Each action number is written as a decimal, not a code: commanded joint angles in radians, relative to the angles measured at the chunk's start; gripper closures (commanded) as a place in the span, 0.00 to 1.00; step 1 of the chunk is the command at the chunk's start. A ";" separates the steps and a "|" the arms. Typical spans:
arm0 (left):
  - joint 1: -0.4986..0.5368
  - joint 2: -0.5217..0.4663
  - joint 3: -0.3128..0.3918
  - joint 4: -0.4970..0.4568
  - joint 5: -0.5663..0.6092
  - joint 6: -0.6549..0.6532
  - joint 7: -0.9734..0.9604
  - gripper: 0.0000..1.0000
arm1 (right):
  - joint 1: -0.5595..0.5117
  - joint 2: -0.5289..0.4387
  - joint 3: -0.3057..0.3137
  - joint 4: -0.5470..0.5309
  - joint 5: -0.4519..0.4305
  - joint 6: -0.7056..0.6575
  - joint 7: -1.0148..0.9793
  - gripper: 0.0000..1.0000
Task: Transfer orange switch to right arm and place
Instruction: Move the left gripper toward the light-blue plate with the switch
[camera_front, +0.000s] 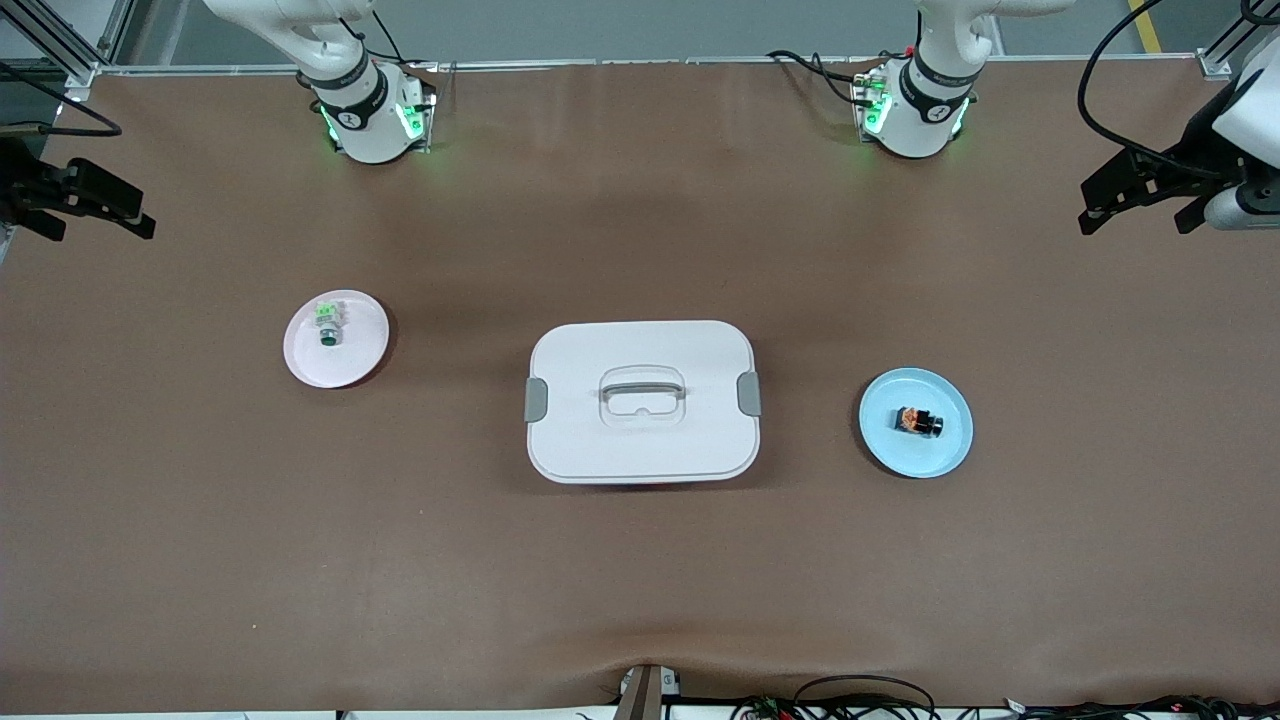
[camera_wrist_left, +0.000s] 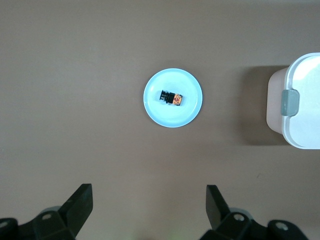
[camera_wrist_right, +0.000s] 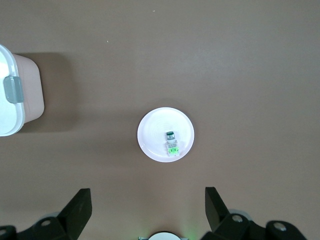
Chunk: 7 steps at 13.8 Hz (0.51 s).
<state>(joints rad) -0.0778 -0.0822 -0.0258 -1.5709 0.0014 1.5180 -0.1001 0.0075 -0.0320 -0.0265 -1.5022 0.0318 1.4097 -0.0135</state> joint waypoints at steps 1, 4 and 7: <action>0.001 0.009 0.003 0.025 0.000 -0.025 0.019 0.00 | 0.005 -0.023 -0.003 -0.003 -0.001 -0.012 0.009 0.00; 0.004 0.030 0.003 0.025 0.000 -0.024 0.019 0.00 | -0.006 -0.036 -0.015 0.007 0.006 0.015 0.009 0.00; 0.006 0.110 0.003 0.026 0.022 -0.006 0.037 0.00 | -0.009 -0.042 -0.013 0.007 0.007 -0.001 0.010 0.00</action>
<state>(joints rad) -0.0759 -0.0413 -0.0253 -1.5726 0.0069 1.5132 -0.0962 0.0046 -0.0587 -0.0429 -1.4958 0.0322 1.4212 -0.0129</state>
